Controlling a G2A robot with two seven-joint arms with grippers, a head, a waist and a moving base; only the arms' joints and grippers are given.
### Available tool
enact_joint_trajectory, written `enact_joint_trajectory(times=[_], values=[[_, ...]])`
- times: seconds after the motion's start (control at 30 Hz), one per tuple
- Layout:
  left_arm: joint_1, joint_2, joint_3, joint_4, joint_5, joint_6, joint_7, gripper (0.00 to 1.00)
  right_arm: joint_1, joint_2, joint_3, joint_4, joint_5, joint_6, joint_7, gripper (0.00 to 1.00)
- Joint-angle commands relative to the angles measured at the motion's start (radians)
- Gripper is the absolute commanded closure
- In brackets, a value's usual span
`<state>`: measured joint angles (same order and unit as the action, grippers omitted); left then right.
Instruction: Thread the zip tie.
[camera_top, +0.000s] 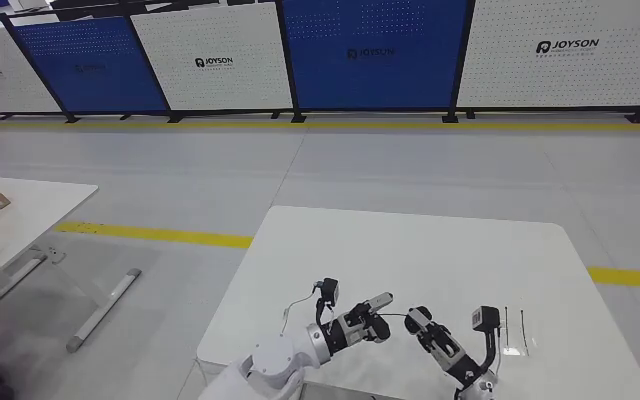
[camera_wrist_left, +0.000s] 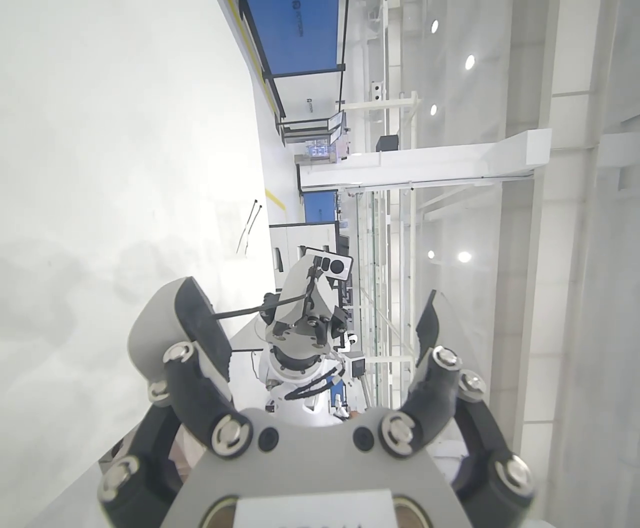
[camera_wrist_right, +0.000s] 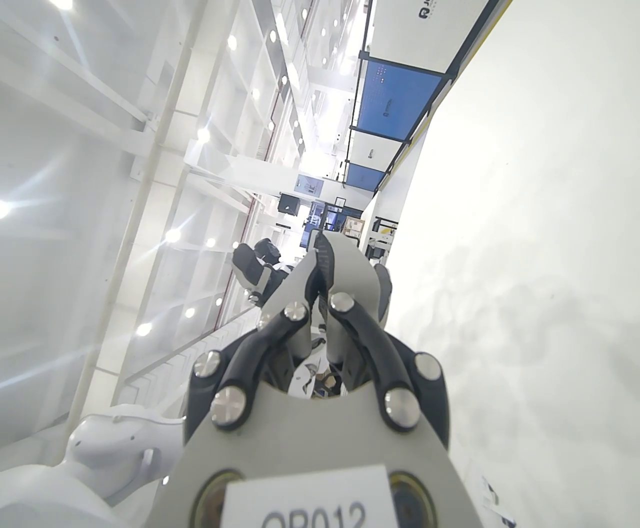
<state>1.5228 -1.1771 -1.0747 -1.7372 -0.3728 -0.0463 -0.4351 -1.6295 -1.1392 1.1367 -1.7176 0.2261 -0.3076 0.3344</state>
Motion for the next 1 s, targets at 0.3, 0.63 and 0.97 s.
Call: enact_joint_trajectory(times=[0.3,0.63,0.97], values=[[0.007,-0.003,0.016,0.004,-0.005,-0.060,0.044,0.00,0.002,-0.002,-0.009,0.000,-0.042,0.021,-0.022,1.00],[0.000,-0.005,0.022,0.009,0.006,-0.083,0.071,0.00,0.002,-0.008,-0.014,-0.002,-0.044,0.014,-0.025,1.00],[0.004,-0.004,0.019,0.009,0.030,-0.113,0.103,0.28,-0.018,-0.007,0.017,-0.015,-0.041,0.003,-0.027,1.00]])
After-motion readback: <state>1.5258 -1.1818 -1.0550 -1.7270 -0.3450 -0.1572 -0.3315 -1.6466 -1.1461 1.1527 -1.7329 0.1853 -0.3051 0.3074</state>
